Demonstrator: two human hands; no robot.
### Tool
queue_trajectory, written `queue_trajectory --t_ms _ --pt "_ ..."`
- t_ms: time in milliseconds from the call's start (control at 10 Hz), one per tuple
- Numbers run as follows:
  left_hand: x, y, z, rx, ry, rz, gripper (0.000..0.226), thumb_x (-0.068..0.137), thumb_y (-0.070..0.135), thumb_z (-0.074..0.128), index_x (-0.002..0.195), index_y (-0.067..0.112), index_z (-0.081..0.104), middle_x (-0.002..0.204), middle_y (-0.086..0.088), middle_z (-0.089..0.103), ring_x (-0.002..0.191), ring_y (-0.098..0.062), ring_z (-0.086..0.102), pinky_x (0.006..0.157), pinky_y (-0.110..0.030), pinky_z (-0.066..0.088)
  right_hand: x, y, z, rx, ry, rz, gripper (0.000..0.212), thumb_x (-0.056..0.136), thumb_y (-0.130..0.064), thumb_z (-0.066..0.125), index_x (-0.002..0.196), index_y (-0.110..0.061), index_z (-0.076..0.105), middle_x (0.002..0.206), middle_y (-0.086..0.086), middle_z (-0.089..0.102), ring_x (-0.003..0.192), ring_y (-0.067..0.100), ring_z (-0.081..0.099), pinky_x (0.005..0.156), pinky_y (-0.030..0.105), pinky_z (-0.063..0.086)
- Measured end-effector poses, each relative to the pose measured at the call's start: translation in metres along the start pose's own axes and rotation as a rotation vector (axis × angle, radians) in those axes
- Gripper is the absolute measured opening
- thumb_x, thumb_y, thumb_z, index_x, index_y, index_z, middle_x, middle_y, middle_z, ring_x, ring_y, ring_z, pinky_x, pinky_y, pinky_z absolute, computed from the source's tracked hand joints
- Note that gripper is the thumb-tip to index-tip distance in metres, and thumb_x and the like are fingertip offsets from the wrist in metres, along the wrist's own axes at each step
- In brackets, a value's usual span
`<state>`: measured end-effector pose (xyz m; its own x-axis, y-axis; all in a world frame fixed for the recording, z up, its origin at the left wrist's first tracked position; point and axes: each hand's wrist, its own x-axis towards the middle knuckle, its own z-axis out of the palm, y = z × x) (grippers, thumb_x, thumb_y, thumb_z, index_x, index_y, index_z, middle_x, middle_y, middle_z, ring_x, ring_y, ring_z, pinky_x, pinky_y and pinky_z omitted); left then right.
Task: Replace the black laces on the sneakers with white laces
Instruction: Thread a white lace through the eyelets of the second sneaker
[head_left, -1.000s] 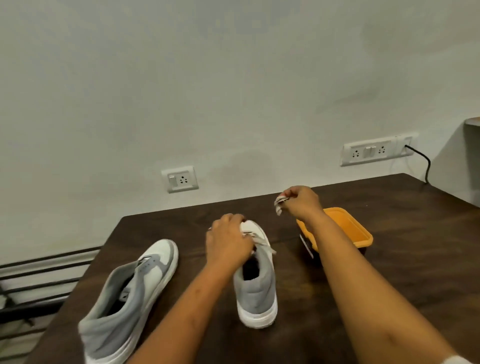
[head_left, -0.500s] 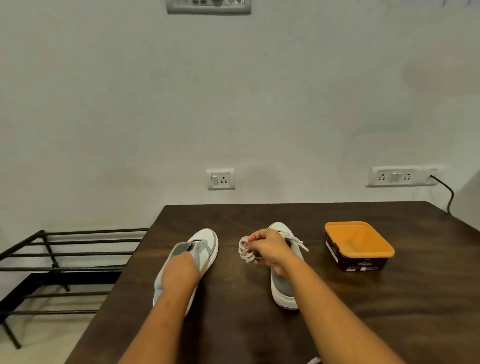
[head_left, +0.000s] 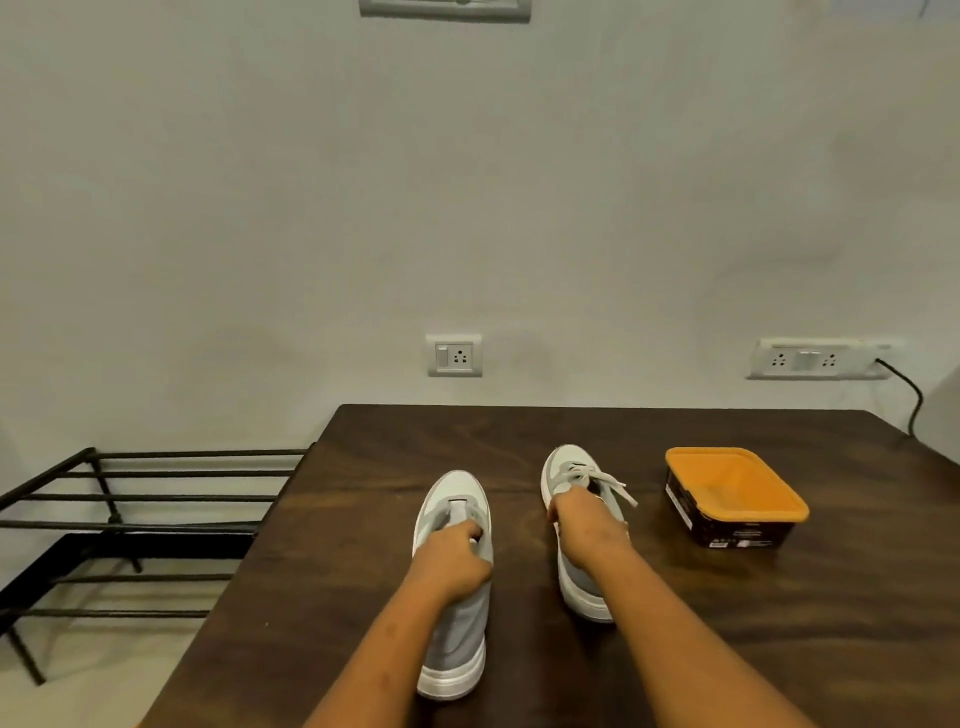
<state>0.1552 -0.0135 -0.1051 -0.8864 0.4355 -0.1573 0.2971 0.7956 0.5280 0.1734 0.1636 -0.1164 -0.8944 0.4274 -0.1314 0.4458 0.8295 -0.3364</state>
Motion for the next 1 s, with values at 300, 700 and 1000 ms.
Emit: queue_trajectory --t_ms 300,700,1000 --pt "0.011 0.026 0.022 -0.135 0.020 -0.020 0.036 0.090 0.018 0.052 0.126 0.013 0.054 0.122 -0.010 0.061 0.114 -0.025 0.054 0.089 -0.024 0.040 -0.011 0.006 -0.016 0.283 0.016 0.160 0.037 0.102 -0.015 0.031 0.135 -0.006 0.046 0.140 0.016 0.045 0.130 0.030 0.044 0.075 0.008 0.038" --pt "0.002 0.024 0.031 -0.193 -0.100 -0.027 0.051 0.081 0.017 0.063 0.130 0.018 0.050 0.116 -0.012 0.065 0.108 -0.027 0.060 0.089 -0.028 0.047 -0.040 0.028 -0.015 -0.153 0.054 0.000 0.028 0.097 -0.003 0.040 0.118 -0.001 0.057 0.123 0.018 0.056 0.114 0.034 0.054 0.093 0.038 0.047" --pt "0.014 0.044 0.009 -0.258 0.329 0.194 0.045 0.084 0.018 0.059 0.126 0.032 0.049 0.107 0.007 0.056 0.093 -0.008 0.051 0.077 -0.020 0.042 -0.032 0.013 -0.035 0.580 0.013 -0.286 0.041 0.092 0.006 0.044 0.090 -0.025 0.070 0.106 -0.005 0.069 0.101 0.006 0.063 0.096 0.027 0.050"
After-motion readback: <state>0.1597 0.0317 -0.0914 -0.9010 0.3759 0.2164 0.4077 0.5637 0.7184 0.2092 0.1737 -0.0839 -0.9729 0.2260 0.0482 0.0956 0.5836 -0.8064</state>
